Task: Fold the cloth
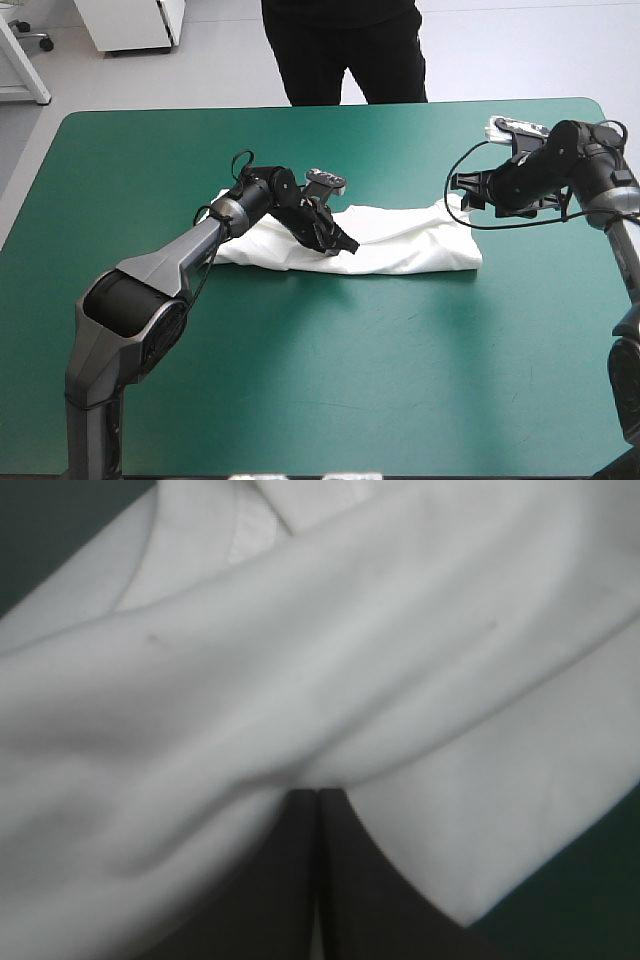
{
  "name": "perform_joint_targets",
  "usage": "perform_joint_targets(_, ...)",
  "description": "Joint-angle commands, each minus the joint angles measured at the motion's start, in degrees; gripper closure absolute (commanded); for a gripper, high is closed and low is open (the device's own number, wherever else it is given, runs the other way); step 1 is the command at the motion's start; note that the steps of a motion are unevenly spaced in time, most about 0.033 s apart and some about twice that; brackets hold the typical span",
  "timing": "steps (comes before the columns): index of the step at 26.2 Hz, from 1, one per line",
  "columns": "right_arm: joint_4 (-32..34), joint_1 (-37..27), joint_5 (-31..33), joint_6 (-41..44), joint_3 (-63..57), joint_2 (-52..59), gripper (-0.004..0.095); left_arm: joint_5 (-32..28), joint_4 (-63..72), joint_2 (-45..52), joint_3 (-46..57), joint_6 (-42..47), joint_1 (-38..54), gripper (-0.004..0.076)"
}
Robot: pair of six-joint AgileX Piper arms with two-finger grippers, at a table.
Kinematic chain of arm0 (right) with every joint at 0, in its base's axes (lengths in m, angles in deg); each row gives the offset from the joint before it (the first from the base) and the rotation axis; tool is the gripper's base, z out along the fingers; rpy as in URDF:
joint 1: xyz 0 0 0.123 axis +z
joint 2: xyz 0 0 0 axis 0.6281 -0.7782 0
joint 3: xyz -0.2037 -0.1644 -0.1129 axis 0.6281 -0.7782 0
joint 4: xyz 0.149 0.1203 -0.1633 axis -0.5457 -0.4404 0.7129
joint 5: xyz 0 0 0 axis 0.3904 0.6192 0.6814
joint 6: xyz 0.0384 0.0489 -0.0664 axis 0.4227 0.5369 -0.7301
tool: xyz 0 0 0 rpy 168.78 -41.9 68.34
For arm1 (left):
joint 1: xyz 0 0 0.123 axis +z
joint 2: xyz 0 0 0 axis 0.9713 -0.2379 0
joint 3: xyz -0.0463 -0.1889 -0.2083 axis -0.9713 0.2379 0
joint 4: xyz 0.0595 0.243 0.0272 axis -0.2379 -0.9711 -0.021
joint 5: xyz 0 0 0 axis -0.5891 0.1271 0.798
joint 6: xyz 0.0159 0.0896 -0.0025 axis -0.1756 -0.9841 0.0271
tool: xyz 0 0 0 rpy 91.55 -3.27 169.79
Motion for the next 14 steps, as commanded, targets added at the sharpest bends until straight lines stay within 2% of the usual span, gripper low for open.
perform_joint_targets(1, -2.5, -1.8, 1.2, -4.1, 1.6, -0.4, 0.0306, 1.1, 1.9, 2.8, -1.4, -0.1, -0.4, 0.0733)
perform_joint_targets(8, -3.7, -1.8, 1.9, -6.5, 1.6, -8.4, 0.0296, 2.7, 2.3, 2.8, -1.4, -0.1, -0.4, 0.0733)
perform_joint_targets(14, -5.5, -1.8, -0.1, -7.8, 1.6, -12.6, 0.0296, 3.1, 2.3, 2.8, -1.4, -0.1, -0.4, 0.0733)
